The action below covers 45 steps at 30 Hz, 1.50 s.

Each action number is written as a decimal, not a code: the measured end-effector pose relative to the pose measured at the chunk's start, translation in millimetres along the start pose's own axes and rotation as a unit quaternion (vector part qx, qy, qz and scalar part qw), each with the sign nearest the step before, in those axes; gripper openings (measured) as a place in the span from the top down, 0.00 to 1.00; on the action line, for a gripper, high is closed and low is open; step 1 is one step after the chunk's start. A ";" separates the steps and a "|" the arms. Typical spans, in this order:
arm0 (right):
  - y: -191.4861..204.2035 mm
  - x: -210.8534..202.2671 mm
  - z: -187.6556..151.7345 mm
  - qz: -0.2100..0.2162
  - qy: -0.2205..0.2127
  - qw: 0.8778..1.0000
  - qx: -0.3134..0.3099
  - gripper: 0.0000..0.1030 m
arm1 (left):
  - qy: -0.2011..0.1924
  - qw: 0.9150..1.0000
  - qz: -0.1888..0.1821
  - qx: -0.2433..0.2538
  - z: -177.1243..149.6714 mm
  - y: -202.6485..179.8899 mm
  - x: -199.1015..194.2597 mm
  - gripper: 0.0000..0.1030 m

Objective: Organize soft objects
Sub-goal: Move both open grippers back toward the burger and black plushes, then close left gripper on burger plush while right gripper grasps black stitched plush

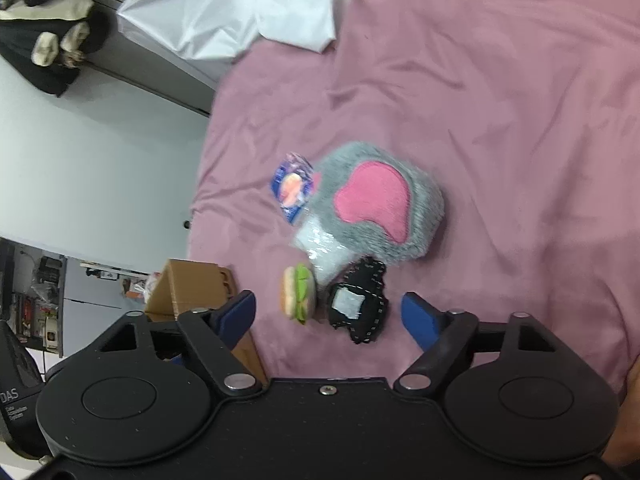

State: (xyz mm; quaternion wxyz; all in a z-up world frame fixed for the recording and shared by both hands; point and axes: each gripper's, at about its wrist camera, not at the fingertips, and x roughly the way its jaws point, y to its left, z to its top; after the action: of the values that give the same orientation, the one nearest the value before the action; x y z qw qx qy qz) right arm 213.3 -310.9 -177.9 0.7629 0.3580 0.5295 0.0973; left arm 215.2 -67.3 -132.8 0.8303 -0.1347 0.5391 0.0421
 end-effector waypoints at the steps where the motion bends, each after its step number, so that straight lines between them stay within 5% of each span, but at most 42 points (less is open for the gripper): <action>1: -2.9 4.8 1.7 -0.004 0.007 1.000 0.006 0.33 | 0.004 1.000 0.002 -0.002 0.6 -1.4 5.0 0.31; 13: -11.4 43.3 6.6 -0.020 0.061 0.998 0.020 0.51 | 0.036 0.999 0.010 -0.011 8.8 -17.0 54.8 0.38; 21: -14.0 57.4 11.2 -0.030 0.074 0.997 0.016 0.52 | 0.059 0.998 0.007 -0.035 6.4 -14.9 83.9 0.41; 24: -15.3 61.4 12.3 -0.031 0.079 0.996 0.019 0.52 | 0.062 0.997 -0.003 -0.048 7.1 -13.4 89.2 0.52; 28: -8.8 66.9 10.8 -0.027 0.087 0.996 0.001 0.52 | 0.061 0.997 -0.005 -0.056 9.4 -11.5 90.8 0.60; 45: 13.0 88.7 10.0 -0.046 0.084 0.994 -0.050 0.55 | 0.038 0.997 0.009 -0.065 21.0 6.3 59.2 0.61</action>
State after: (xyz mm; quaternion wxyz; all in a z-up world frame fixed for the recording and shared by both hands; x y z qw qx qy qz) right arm 262.4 -259.1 -233.2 0.7365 0.2854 0.6019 0.1180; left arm 257.0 -60.1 -179.6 0.7984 -0.1852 0.5673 0.0800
